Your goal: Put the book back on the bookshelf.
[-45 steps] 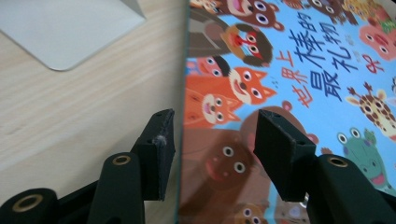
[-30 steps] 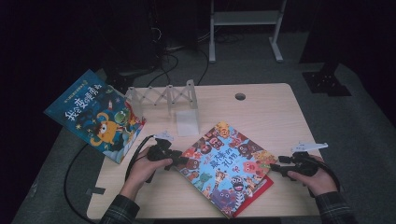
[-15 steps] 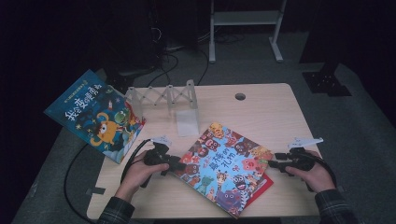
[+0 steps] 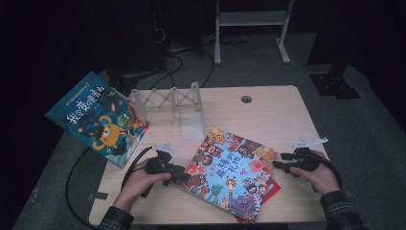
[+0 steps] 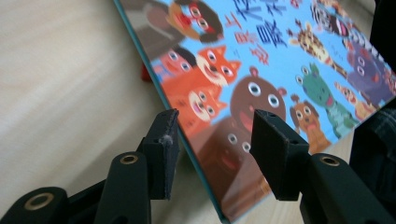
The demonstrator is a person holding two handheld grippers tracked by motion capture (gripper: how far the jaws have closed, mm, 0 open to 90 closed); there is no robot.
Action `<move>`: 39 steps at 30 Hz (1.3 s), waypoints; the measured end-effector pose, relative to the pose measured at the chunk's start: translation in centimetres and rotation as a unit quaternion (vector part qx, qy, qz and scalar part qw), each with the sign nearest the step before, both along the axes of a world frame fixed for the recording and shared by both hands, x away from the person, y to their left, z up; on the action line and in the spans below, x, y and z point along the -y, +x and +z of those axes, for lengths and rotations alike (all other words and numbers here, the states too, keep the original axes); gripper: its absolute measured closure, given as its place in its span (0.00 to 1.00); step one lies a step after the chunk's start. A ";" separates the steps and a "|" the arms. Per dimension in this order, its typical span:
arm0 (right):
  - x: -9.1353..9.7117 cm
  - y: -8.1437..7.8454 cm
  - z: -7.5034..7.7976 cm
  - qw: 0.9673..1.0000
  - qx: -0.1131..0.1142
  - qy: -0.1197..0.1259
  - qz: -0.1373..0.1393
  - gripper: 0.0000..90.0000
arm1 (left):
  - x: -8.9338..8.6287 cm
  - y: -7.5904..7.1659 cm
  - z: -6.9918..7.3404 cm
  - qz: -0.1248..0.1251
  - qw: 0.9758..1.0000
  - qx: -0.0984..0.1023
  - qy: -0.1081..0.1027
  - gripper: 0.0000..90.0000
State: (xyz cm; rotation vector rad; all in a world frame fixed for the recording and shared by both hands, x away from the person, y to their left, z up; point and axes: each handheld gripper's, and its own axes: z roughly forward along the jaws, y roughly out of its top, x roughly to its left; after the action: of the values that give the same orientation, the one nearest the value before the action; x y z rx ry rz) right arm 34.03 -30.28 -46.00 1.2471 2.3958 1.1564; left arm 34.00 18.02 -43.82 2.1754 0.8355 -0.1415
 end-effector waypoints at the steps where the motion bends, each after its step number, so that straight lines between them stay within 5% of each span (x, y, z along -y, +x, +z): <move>1: 0.1 0.2 0.0 1.000 0.000 0.002 -0.008 0.49 | -0.1 0.2 0.1 0.007 1.000 0.003 -0.005 0.56; 6: 0.4 1.4 0.1 0.999 0.004 0.026 -0.042 0.49 | -0.2 1.3 -0.1 0.024 1.000 0.002 -0.013 0.56; 11: -0.4 2.3 -0.2 0.998 -0.012 0.047 -0.041 0.48 | 0.6 1.9 -0.6 0.022 1.000 -0.004 -0.011 0.56; 18: -1.0 2.7 -0.3 0.998 -0.019 0.051 -0.040 0.48 | 1.6 1.5 -0.8 0.004 1.000 -0.003 0.004 0.56; 31: -1.5 3.0 -0.4 0.998 -0.011 0.053 -0.033 0.48 | 1.1 0.4 -0.4 -0.022 0.999 -0.025 0.015 0.58; 39: -2.7 3.4 -0.4 0.998 -0.008 0.052 -0.016 0.48 | 0.5 0.8 -0.7 -0.004 1.000 -0.023 0.006 0.51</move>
State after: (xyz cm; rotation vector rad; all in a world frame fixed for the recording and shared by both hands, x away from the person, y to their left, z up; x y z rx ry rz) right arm 37.45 -27.56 -46.39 1.3265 2.3452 1.2798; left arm 34.76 17.53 -44.48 2.1932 0.8560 -0.1913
